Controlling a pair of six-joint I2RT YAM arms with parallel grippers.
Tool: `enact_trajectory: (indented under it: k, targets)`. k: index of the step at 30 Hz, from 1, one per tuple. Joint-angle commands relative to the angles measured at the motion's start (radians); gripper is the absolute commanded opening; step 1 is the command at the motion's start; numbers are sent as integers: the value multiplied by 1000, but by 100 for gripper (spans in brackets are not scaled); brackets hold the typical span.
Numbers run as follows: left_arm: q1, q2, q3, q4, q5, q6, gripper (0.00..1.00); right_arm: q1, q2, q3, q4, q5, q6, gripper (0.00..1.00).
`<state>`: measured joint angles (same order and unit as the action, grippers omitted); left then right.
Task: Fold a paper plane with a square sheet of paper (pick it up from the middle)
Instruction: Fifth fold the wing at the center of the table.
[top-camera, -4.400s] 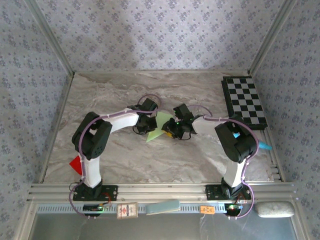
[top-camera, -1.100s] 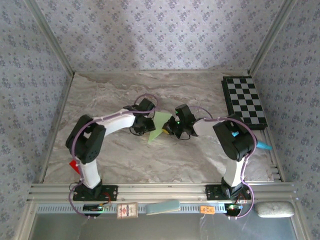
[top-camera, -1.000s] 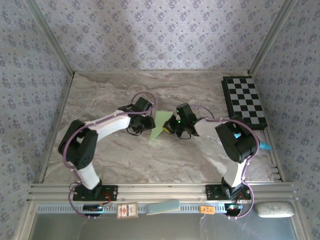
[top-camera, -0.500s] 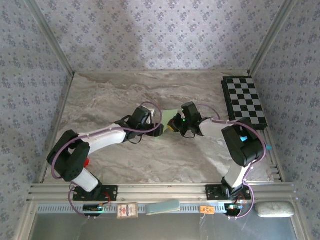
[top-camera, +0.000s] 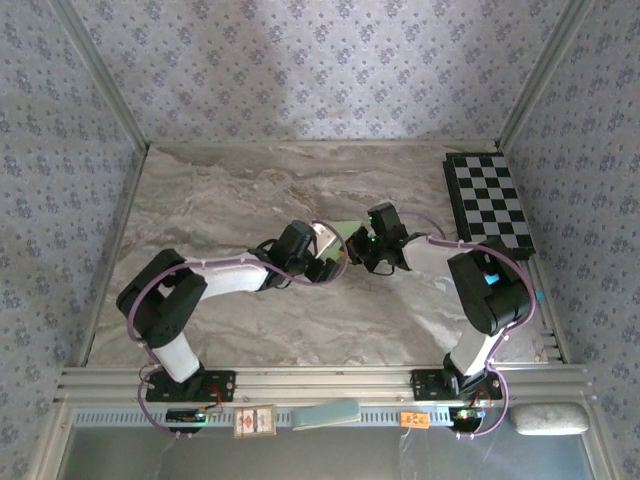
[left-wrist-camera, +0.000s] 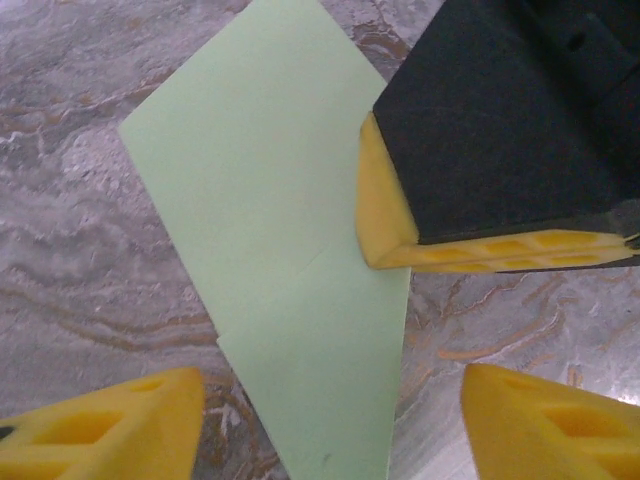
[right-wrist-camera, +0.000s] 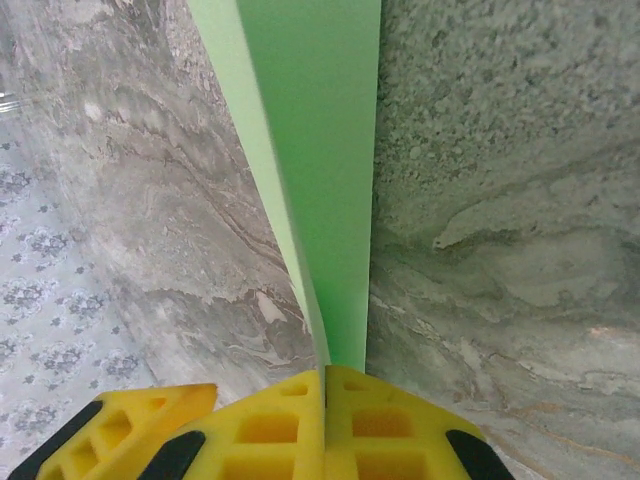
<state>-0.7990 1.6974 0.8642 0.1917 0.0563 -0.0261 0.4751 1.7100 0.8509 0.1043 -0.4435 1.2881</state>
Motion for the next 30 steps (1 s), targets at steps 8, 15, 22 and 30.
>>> enact_trajectory:
  k: [8, 15, 22, 30]
  targets:
    - [-2, 51, -39, 130, 130, 136, 58, -20, -14, -15, -4, -67, 79, 3]
    - [-1, 89, -65, 161, 68, 167, 51, -26, -12, -9, -15, -101, 96, 4]
    - [1, 102, -68, 157, 63, 177, 38, -33, -10, -1, -42, -116, 99, 6]
    - [0, 98, -68, 141, 62, 190, 32, -45, 22, 59, -181, -106, -3, 27]
